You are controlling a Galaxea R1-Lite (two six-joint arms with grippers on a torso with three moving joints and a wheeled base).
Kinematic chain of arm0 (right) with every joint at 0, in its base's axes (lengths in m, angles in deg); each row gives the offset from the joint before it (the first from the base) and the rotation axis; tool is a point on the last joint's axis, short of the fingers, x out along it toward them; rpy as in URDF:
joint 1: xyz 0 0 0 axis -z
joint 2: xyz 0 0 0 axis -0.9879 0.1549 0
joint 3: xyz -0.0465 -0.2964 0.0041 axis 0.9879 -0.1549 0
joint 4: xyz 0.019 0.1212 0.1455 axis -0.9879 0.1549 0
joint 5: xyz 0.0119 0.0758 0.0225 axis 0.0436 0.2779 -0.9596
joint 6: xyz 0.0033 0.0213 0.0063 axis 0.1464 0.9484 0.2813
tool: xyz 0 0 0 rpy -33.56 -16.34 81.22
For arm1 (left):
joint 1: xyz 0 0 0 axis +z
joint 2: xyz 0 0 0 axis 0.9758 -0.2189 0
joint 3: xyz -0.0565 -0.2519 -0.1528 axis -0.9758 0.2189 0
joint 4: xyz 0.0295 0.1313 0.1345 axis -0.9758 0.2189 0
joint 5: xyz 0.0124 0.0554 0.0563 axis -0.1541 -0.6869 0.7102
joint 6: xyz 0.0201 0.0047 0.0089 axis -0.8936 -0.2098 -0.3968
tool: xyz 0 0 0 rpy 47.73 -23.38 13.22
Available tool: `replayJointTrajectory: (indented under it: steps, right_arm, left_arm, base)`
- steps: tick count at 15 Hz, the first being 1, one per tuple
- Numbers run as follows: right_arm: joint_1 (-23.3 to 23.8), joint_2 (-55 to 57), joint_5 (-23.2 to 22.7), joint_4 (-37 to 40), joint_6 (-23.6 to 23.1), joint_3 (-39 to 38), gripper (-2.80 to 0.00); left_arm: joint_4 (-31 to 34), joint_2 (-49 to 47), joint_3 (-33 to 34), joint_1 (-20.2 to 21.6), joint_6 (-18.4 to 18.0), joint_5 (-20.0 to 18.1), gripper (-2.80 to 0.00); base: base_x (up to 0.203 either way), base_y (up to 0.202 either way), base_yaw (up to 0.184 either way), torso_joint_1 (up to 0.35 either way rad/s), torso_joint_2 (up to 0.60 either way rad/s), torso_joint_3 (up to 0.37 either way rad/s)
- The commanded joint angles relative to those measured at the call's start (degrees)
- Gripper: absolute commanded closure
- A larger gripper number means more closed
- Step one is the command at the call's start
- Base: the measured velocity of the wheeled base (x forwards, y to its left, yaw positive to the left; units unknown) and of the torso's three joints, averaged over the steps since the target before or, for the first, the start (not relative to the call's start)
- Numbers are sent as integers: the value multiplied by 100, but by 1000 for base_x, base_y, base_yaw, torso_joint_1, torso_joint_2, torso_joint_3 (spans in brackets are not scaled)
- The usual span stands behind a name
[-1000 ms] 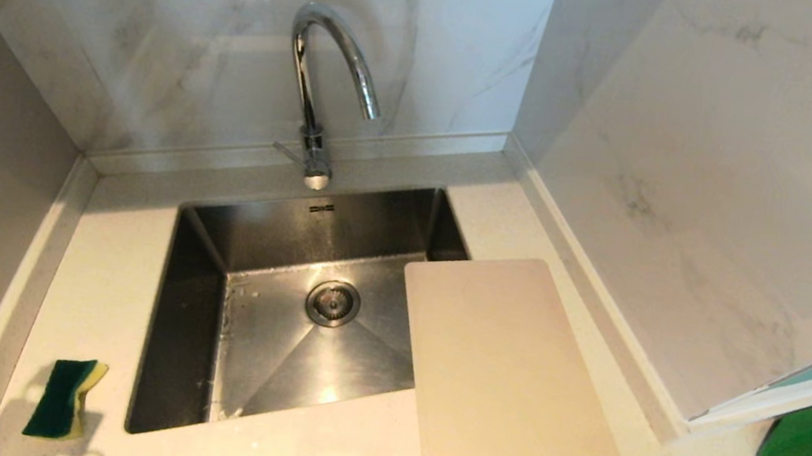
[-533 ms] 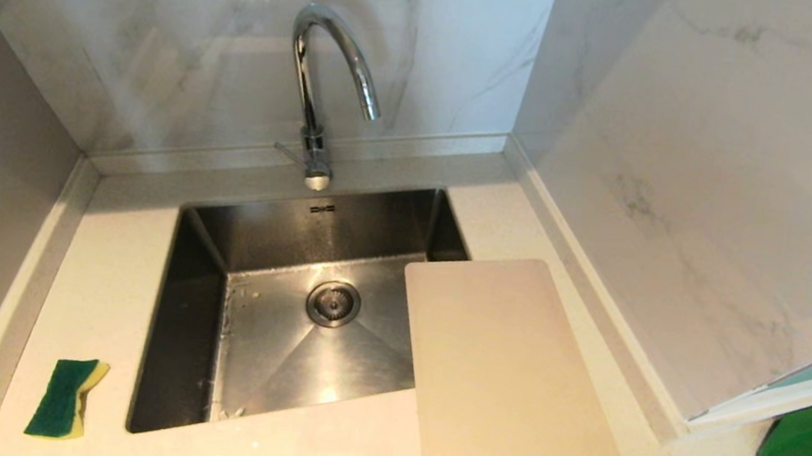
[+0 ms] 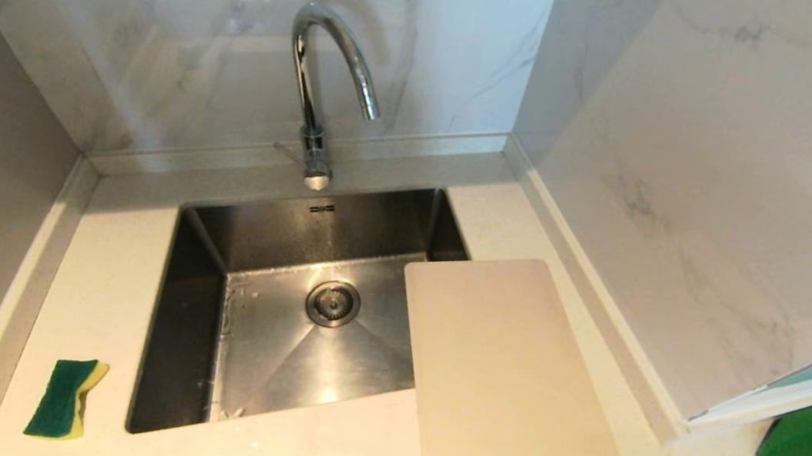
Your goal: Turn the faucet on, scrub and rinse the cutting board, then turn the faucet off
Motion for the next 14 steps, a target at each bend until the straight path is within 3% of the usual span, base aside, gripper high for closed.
replayJointTrajectory:
  steps: [1,5,7,9,14]
  right_arm:
    - [0,-2,-2,1,-3,0,0]
    - [0,-2,-2,1,-3,0,0]
    - [0,-2,-2,1,-3,0,0]
    - [0,-2,-2,1,-3,0,0]
    - [0,-2,-2,1,-3,0,0]
  left_arm:
    - [55,333,-34,-115,-5,-1,0]
    - [63,1389,89,-49,-118,-239,0]
    - [-497,1398,319,-44,-80,-295,0]
    - [-553,1394,365,-43,279,-305,0]
    - [-531,1393,353,-43,527,-174,0]
  base:
    - [0,0,0,0,0,0]
    - [0,0,0,0,0,0]
    - [0,0,0,0,0,0]
    - [0,0,0,0,0,0]
    - [0,0,0,0,0,0]
